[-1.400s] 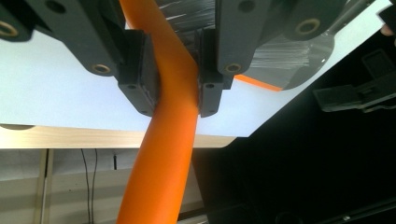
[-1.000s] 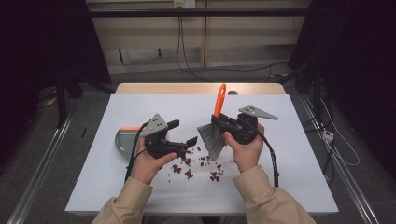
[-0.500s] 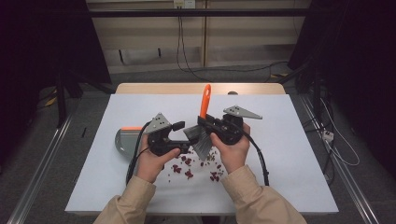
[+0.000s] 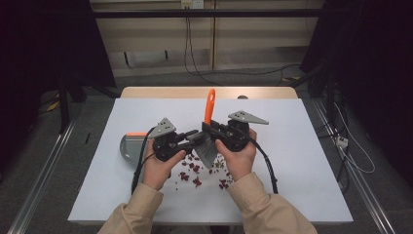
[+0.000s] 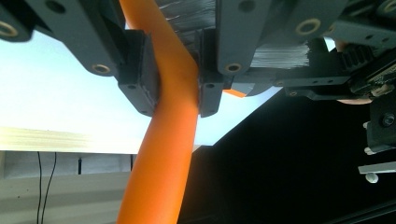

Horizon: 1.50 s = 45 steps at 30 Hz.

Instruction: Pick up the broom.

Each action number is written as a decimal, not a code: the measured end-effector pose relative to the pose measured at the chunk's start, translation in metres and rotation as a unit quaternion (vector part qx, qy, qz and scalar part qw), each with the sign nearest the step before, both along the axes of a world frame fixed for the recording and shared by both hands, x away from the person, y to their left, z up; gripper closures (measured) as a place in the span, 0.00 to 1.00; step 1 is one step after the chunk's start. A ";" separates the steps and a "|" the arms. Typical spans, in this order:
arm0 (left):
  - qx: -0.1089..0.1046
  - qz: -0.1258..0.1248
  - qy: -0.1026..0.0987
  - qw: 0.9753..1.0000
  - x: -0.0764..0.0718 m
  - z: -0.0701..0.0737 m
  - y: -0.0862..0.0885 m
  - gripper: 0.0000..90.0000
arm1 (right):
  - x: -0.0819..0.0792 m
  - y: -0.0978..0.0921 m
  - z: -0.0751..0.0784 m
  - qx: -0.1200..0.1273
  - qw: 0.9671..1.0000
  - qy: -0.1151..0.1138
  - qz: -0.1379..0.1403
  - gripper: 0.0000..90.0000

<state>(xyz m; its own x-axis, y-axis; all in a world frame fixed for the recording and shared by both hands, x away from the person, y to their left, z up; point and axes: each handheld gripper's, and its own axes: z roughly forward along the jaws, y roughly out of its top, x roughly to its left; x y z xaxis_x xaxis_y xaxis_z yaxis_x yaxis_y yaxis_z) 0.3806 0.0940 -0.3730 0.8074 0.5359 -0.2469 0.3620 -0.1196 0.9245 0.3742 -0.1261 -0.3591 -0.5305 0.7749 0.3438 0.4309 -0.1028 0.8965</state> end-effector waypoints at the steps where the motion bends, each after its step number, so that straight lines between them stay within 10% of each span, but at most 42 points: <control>1: -0.002 -0.003 0.003 1.000 0.000 0.000 0.000 0.77 | 0.000 0.000 0.000 -0.001 1.000 -0.001 0.000 0.79; 19: 0.003 -0.015 0.008 1.000 -0.002 0.002 0.001 0.94 | 0.000 -0.010 -0.002 0.015 0.999 -0.001 0.034 0.76; 30: -0.001 -0.010 0.008 1.000 -0.001 0.006 0.007 0.94 | -0.007 -0.045 -0.003 0.011 0.997 -0.062 0.054 0.39; 45: -0.003 -0.015 0.011 1.000 0.003 0.009 0.007 0.94 | -0.010 -0.069 -0.031 -0.020 0.996 -0.036 0.085 0.23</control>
<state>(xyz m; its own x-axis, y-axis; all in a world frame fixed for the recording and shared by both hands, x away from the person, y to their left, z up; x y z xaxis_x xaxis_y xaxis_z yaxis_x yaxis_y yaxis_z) 0.3837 0.1007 -0.3639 0.8173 0.5100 -0.2683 0.3785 -0.1241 0.9172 0.3642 -0.1952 -0.3902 -0.6778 0.6833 0.2714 0.3735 0.0020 0.9276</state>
